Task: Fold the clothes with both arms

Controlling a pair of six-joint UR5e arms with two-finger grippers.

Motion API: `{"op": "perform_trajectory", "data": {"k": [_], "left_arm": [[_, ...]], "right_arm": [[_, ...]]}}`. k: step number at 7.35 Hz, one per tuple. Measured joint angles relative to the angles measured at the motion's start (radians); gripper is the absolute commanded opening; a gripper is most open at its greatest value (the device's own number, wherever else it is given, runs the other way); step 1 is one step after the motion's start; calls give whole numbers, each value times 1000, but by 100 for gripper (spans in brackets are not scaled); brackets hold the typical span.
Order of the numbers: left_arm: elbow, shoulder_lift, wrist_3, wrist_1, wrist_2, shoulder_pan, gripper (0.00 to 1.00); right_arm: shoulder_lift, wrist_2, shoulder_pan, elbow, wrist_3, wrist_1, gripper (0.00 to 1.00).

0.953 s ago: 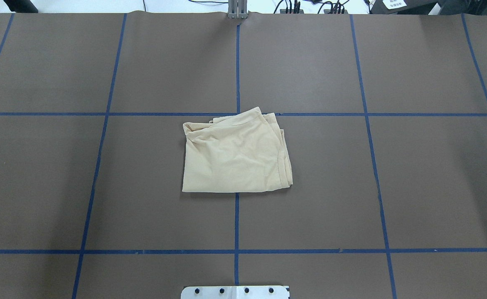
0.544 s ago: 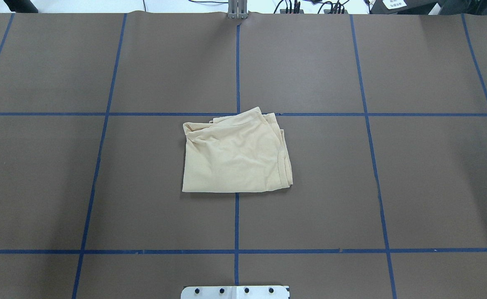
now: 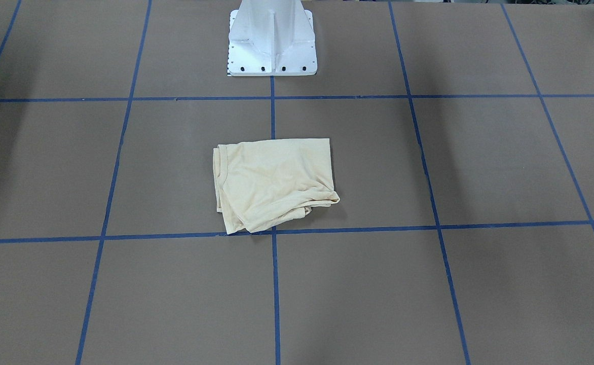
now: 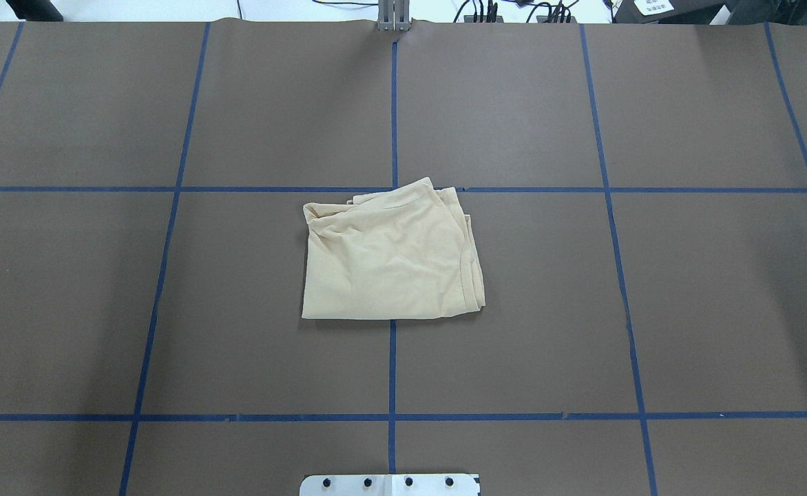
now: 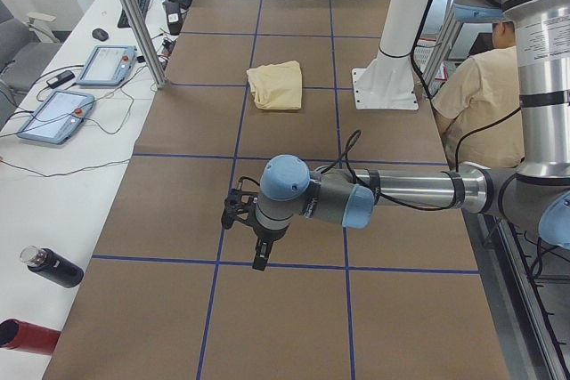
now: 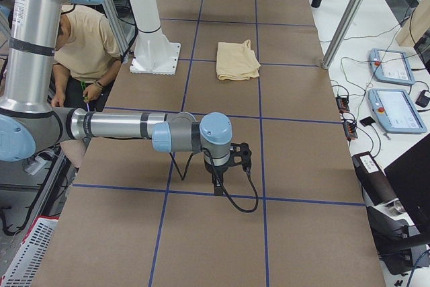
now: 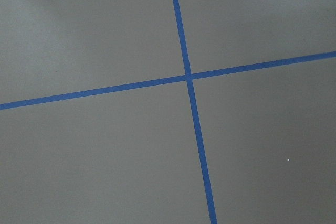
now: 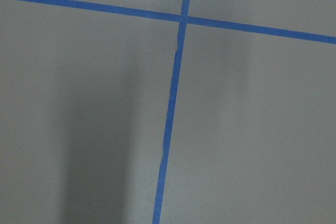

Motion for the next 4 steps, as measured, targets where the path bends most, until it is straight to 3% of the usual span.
{"op": "perform_trajectory", "data": {"k": [4], "left_arm": [[1, 1, -1, 0, 0, 0, 100]], "right_arm": [[-5, -1, 0, 0, 0, 0, 100]]}}
